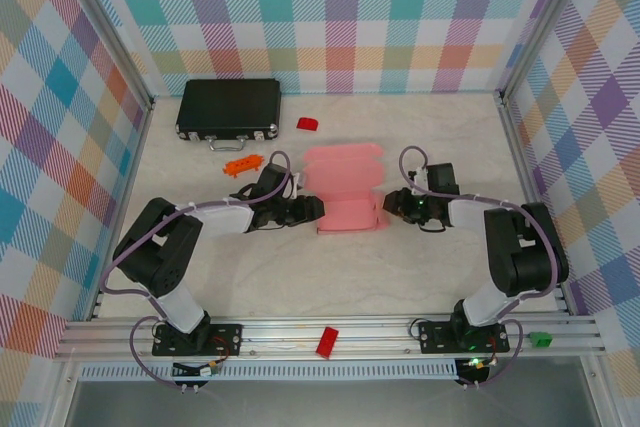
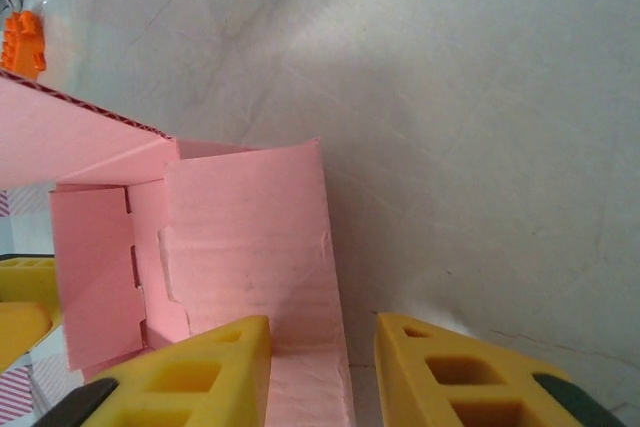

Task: Fold the paper box

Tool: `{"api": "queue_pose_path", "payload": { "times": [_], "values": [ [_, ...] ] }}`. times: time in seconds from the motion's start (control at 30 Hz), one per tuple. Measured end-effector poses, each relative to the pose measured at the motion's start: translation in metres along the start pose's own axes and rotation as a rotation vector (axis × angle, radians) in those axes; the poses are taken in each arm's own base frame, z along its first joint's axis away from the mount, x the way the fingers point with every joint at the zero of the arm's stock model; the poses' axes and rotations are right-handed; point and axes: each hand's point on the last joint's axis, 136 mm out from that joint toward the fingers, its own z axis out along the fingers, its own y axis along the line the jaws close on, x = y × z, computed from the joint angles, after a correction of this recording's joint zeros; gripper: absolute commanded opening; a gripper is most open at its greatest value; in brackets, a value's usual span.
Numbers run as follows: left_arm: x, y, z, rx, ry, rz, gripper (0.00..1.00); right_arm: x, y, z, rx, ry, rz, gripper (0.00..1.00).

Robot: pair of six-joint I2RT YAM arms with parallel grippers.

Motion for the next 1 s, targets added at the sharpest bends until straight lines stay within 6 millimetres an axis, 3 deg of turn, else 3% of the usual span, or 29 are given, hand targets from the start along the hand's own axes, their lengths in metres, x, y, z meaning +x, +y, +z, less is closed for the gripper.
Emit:
{"api": "queue_pose_path", "payload": {
  "times": [0.5,1.0],
  "values": [
    [0.003,0.003,0.007,0.005,0.019,-0.024,0.44,0.005,0.027,-0.001,-0.157,0.044,-0.03,0.28],
    [0.003,-0.002,0.01,0.035,0.025,-0.025,0.4,0.02,0.02,0.01,-0.098,0.096,-0.044,0.25]
  ]
}}
